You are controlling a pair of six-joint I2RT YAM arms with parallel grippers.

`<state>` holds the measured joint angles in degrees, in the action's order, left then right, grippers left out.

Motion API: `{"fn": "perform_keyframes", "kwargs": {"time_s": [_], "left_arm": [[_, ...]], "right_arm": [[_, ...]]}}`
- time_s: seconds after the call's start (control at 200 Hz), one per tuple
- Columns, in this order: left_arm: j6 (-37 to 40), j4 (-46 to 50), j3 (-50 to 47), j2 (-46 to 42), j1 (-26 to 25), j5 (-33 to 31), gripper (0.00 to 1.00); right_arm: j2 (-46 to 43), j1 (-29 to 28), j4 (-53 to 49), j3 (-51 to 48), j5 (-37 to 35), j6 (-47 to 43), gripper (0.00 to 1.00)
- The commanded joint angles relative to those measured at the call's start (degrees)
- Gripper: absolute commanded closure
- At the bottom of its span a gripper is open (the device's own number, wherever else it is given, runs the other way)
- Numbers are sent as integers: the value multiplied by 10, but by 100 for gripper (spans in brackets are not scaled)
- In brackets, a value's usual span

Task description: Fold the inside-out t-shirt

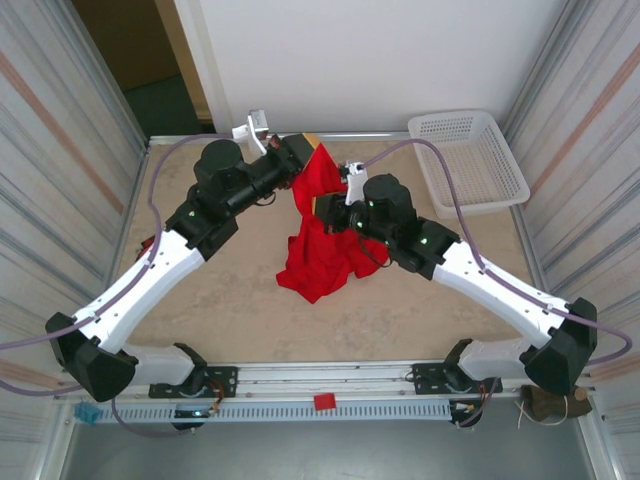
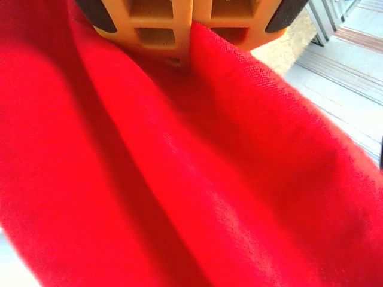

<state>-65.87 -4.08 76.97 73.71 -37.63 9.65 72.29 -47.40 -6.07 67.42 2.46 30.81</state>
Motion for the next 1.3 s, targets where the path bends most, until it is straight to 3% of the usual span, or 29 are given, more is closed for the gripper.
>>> {"fn": "perform_keyframes", "kwargs": {"time_s": [0.0, 0.1, 0.21, 0.331, 0.426, 0.746, 0.992, 1.147, 1.212, 1.298], "left_arm": [[9, -8, 4, -15, 3, -23, 100], [14, -4, -9, -15, 26, -23, 100], [21, -5, -25, -11, 55, -14, 99], [55, -6, -21, 1, 81, 25, 47], [88, -8, -19, 2, 104, 85, 31], [325, 54, -57, -75, 96, 173, 30], [350, 4, -95, -41, 55, 215, 26], [371, 16, -83, 10, 10, 201, 30], [371, 8, -83, 31, -4, 201, 62], [372, 5, -76, 55, -21, 202, 95]], "right_arm": [[-34, 23, 19, 13, 51, -23, 100], [-83, 75, 93, -32, 185, -1, 100], [-118, 149, 235, -93, 328, 82, 100], [-109, 181, 280, -91, 386, 122, 100], [-94, 184, 286, -87, 391, 128, 100], [-76, 199, 315, -84, 397, 155, 100], [-79, 204, 308, -85, 385, 158, 100], [-76, 204, 304, -77, 371, 158, 100], [-78, 205, 305, -71, 360, 157, 100], [-81, 210, 305, -54, 337, 154, 100]]}}
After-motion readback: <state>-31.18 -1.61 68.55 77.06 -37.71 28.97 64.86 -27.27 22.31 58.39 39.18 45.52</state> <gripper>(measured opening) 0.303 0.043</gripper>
